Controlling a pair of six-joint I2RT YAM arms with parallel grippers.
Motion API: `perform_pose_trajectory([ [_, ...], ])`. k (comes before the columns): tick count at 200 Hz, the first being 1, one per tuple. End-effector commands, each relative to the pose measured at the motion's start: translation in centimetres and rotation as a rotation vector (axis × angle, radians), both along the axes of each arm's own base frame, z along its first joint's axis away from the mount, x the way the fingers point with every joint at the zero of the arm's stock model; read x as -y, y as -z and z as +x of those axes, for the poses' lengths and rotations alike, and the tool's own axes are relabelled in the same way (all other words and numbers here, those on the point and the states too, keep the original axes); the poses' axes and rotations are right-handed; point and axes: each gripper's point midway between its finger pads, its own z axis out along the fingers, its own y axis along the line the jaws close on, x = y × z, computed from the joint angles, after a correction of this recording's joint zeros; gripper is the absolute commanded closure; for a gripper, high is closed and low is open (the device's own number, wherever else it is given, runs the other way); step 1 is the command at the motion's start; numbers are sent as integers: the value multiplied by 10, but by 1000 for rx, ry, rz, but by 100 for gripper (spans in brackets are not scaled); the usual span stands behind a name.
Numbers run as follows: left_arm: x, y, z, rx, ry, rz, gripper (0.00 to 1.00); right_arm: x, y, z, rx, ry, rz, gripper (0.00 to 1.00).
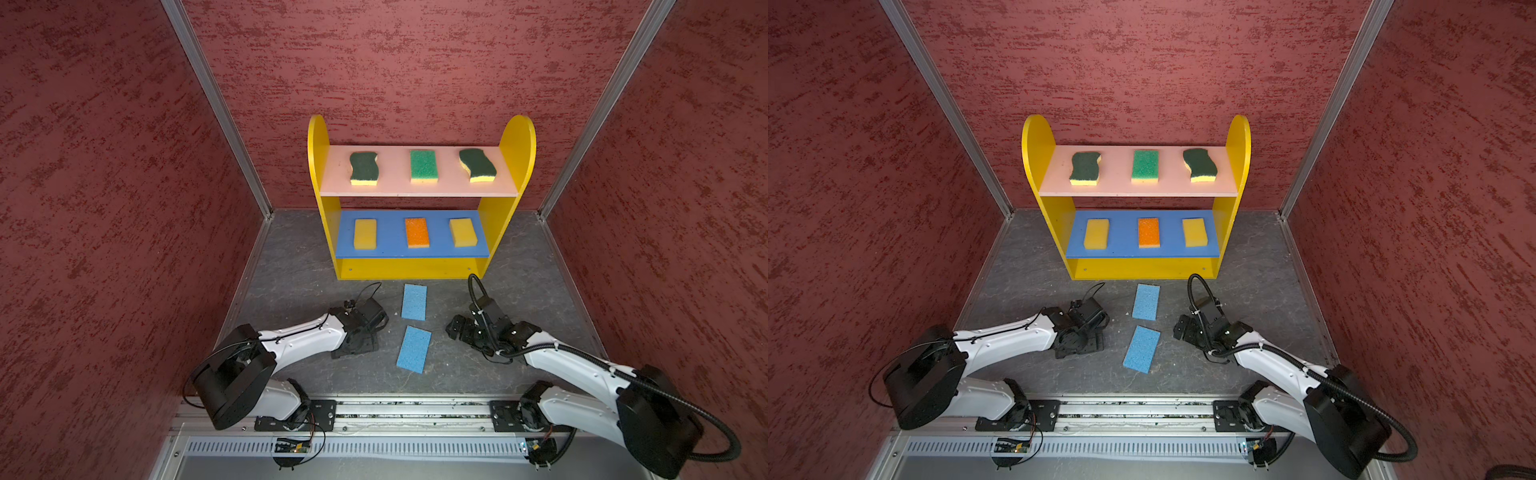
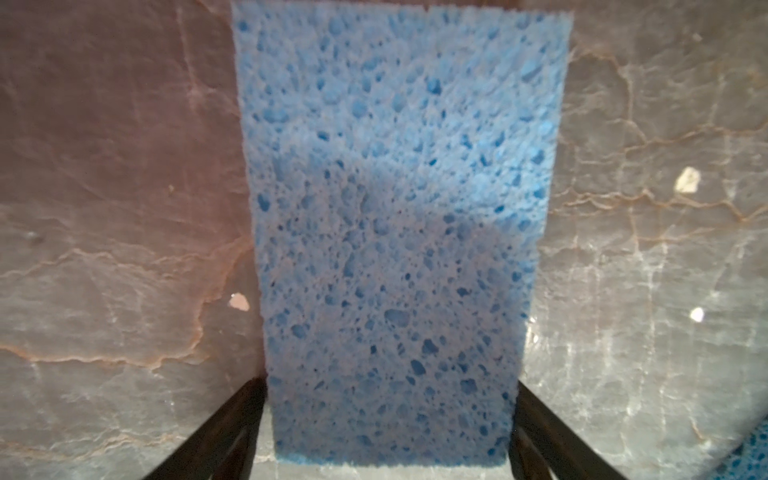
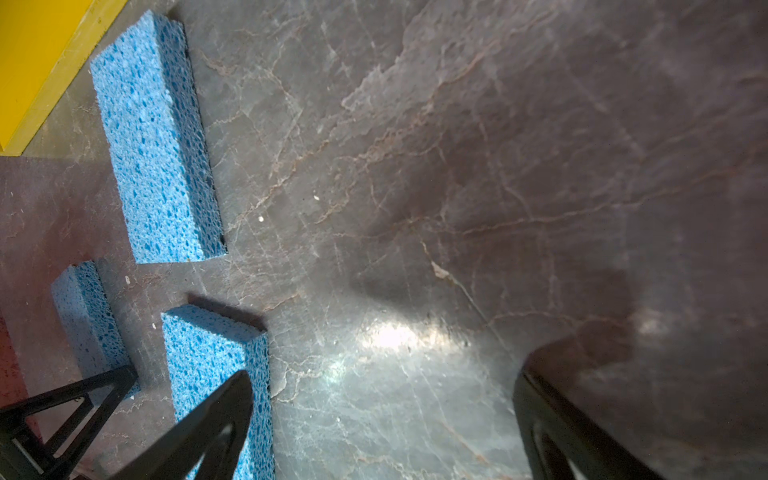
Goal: Place and organize the cleaning sponges onto the shelf
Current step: 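Move the held blue sponge with the left gripper toward the shelf, then carry the blue sponge with the left gripper to the shelf's front base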
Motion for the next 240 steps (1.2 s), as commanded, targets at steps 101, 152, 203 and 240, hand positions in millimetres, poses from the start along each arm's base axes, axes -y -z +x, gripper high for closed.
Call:
perform_pose_trajectory([
  [101, 7, 17, -9, -34, 52, -27, 24, 8, 11, -8, -38, 19, -37, 1],
  [152, 16, 9, -1, -7, 115, -38, 25, 12, 4, -7, -31, 20, -64, 1],
  [203, 25, -8, 11, 67, 163, -71, 27, 14, 0, -6, -20, 30, -68, 1],
  [240, 36, -22, 23, 148, 193, -126, 29, 17, -2, -8, -12, 39, -68, 1],
])
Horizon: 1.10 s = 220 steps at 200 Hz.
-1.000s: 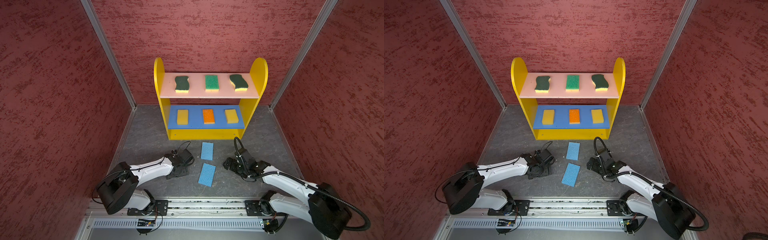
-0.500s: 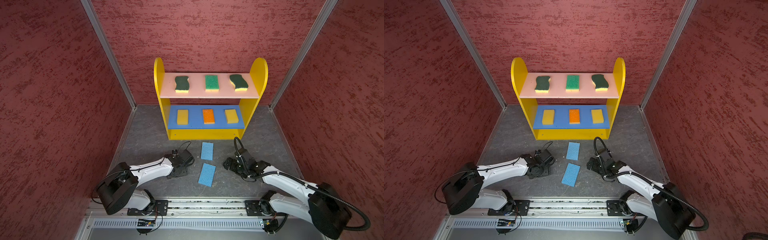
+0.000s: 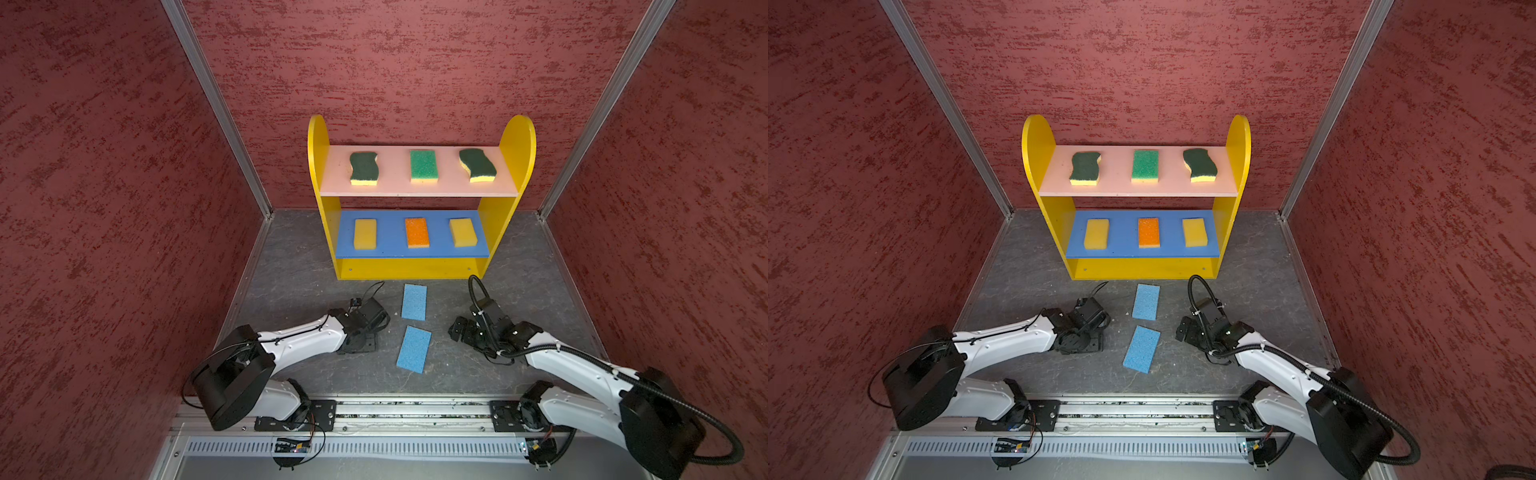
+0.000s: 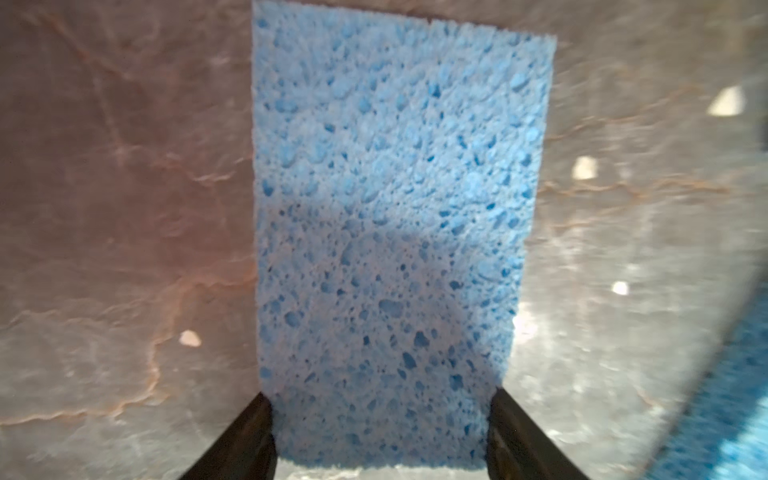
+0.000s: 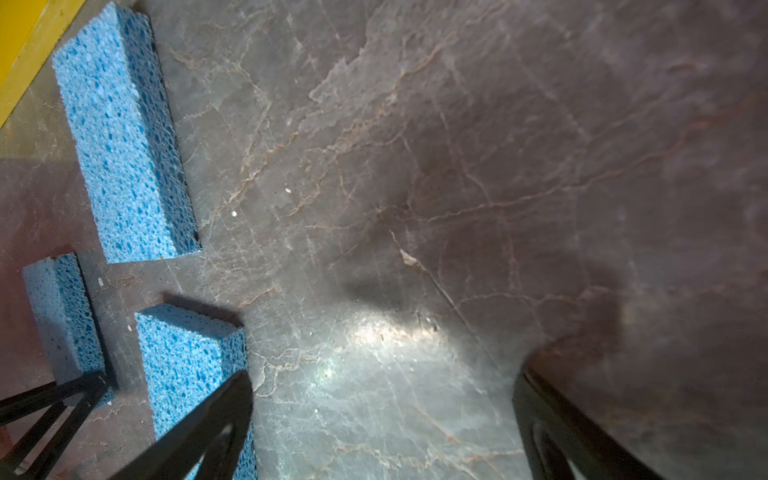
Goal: Place and organize the cleaning sponges onto the shelf
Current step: 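Carry the blue sponge with the left gripper to the shelf's front base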
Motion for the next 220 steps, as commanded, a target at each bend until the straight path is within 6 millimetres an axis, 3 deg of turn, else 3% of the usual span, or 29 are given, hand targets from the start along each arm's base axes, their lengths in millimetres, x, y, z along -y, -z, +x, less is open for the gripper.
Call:
perform_pose_trajectory([
  [1, 17, -14, 12, 76, 46, -75, 29, 7, -4, -1, 11, 25, -26, 1],
  [85, 12, -26, 31, 163, 40, -49, 29, 8, -2, -1, 24, 26, -17, 1],
  [109, 13, -34, 48, 228, 25, -103, 29, -4, -16, 4, 114, -39, 45, 1],
  [134, 5, -41, 65, 273, -13, -119, 29, 3, -29, 7, 178, -29, 39, 1],
  [158, -1, -46, 80, 306, -39, -118, 29, 11, -26, 6, 181, -19, -4, 1],
  [220, -4, -55, 111, 373, -50, -103, 29, 8, -21, 8, 189, -23, 6, 1],
])
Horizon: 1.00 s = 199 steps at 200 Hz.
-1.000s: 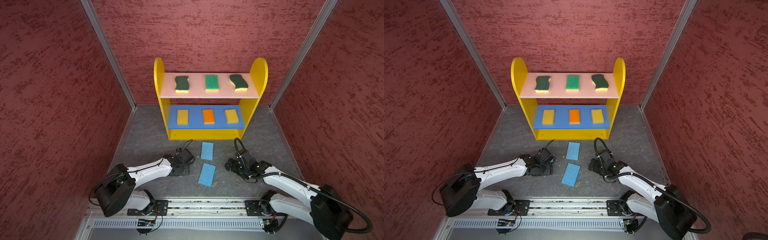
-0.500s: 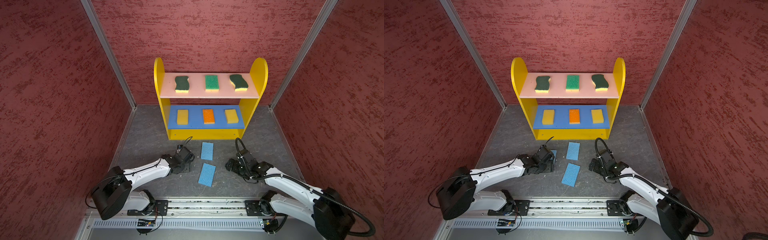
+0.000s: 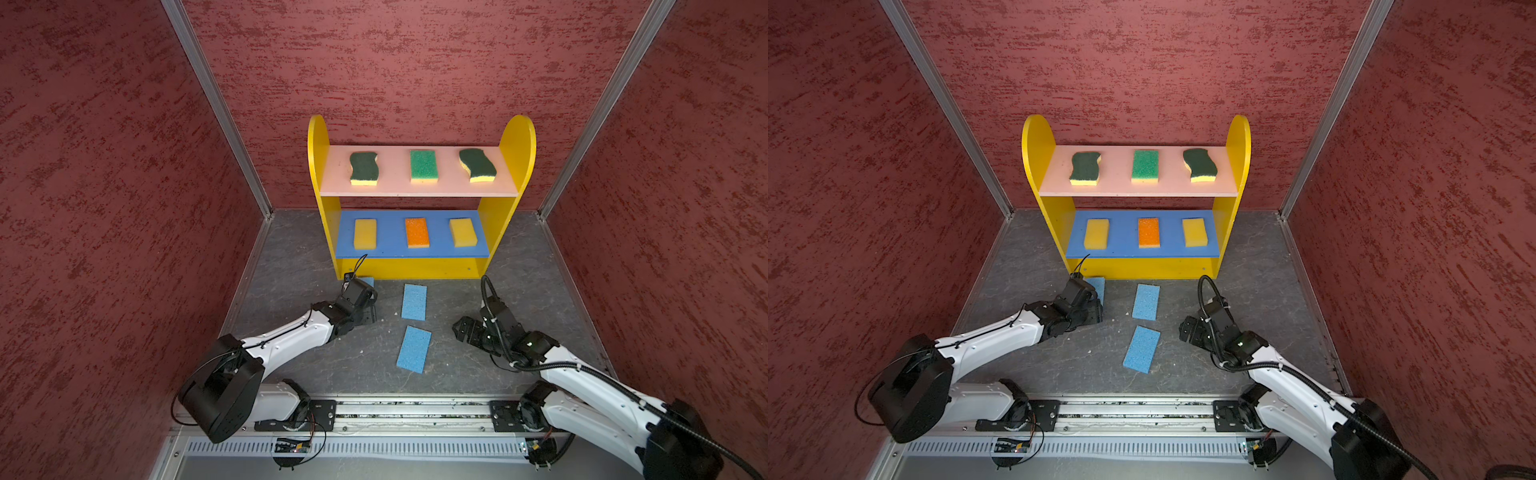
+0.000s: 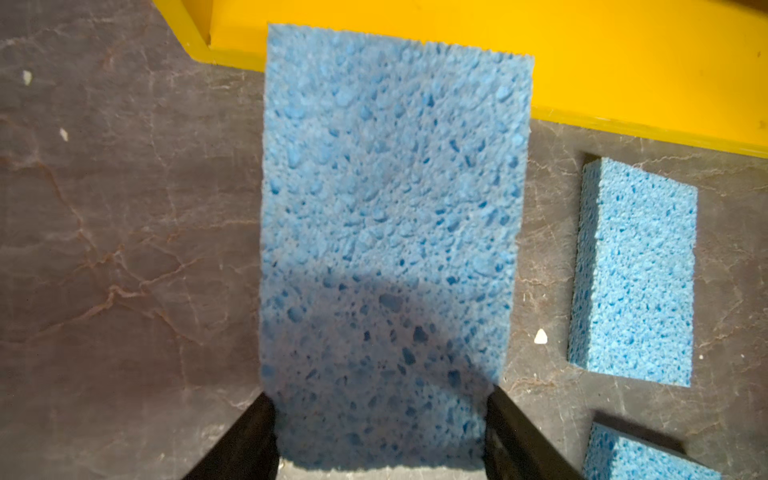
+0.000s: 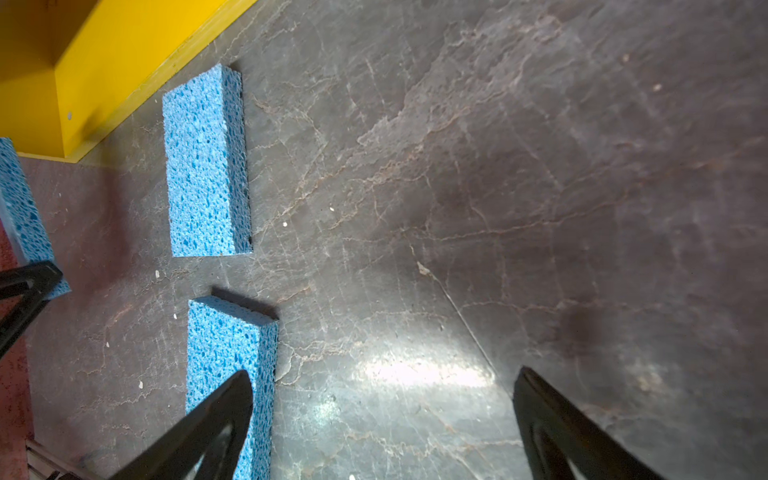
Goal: Place and organize the cleaning sponges onto the shelf
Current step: 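Carry the blue sponge with the left gripper to the shelf's front base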
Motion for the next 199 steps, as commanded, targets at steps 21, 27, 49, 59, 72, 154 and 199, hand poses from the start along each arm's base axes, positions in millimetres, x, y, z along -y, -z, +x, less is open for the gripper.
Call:
perform_pose_trajectory([
  [21, 6, -12, 30, 84, 8, 24, 29, 3, 3, 6, 38, 1, -32, 1],
  [27, 7, -12, 33, 88, 7, 21, 29, 3, 3, 6, 37, 2, -34, 1],
  [49, 10, -8, 39, 88, 8, 19, 29, 3, 4, 7, 38, -3, -39, 1],
  [59, 10, -7, 42, 92, 6, 25, 29, 3, 5, 7, 38, -5, -40, 1],
  [72, 10, -7, 46, 104, 4, 24, 29, 3, 5, 8, 38, -5, -43, 1],
  [154, 6, -11, 74, 161, -32, 12, 28, -1, 14, 10, 13, -14, -55, 1],
  [199, 10, -6, 85, 176, -29, 17, 28, -1, 10, 12, 20, -16, -63, 1],
])
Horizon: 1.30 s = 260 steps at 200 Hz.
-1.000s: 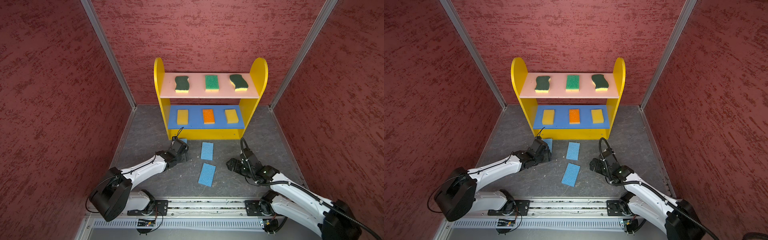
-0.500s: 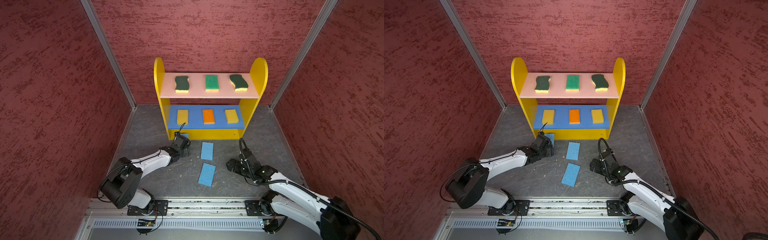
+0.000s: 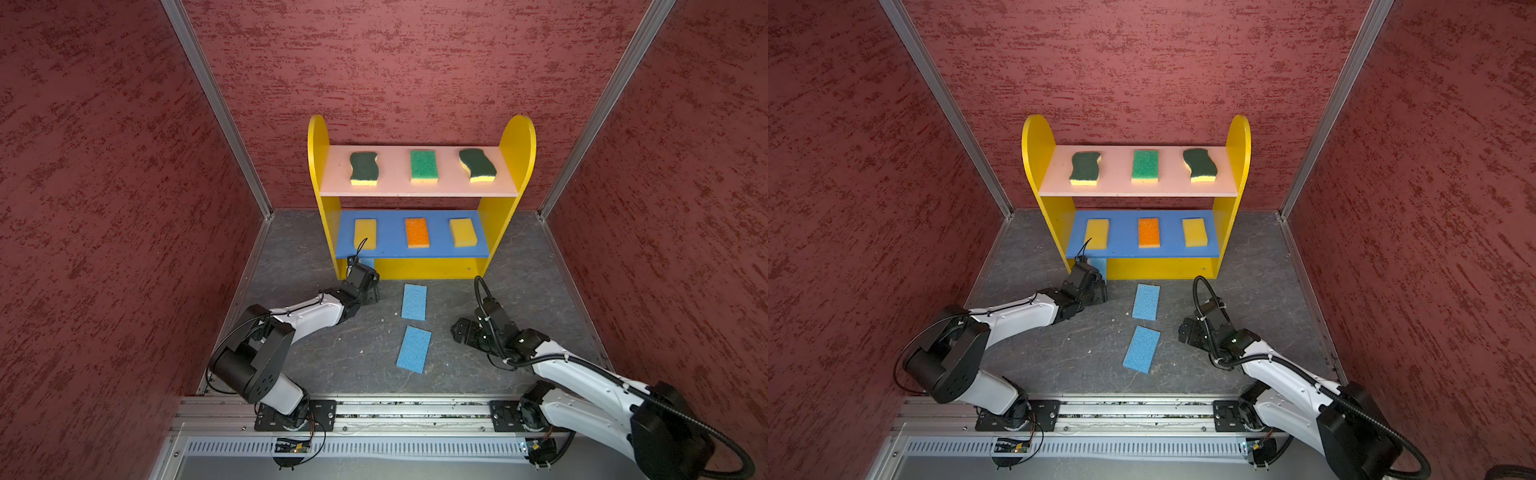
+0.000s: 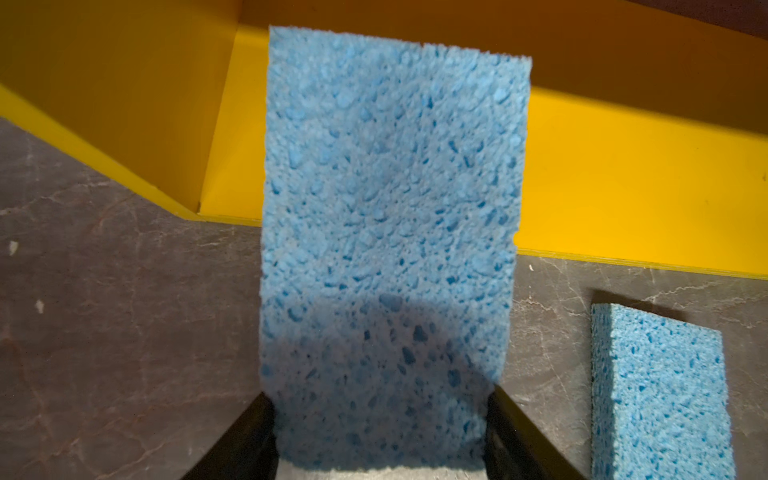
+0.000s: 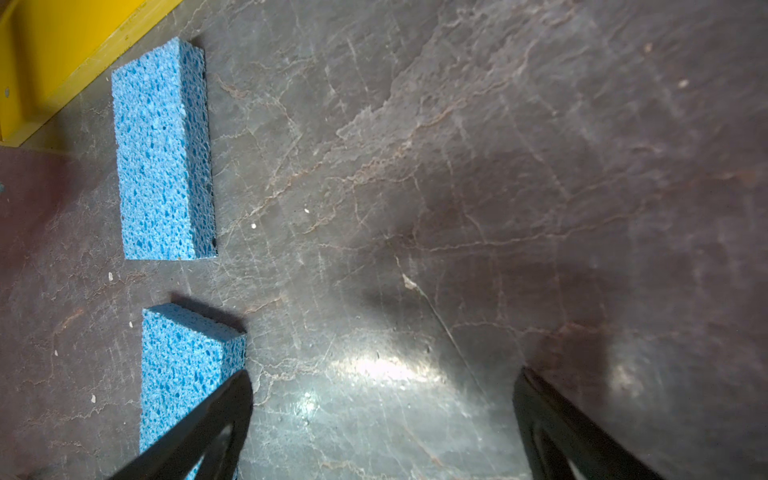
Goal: Place and organize the cleaning sponges onto the shelf
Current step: 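Carry the blue sponge with the left gripper to the shelf's front base, then lower the blue sponge against the shelf base and open the left gripper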
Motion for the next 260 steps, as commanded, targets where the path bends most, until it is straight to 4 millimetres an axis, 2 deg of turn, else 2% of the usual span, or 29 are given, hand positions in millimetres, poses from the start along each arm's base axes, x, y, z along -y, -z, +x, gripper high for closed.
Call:
perform_pose_trajectory([
  [1, 6, -11, 16, 54, 8, -10, 29, 0, -6, 8, 38, 7, -11, 1],
  [133, -5, -4, 36, 93, -32, -1, 28, -3, 5, 6, 8, 8, -4, 1],
  [260, 4, 8, 60, 93, -28, 4, 29, -4, 12, 5, -4, 5, -4, 1],
])
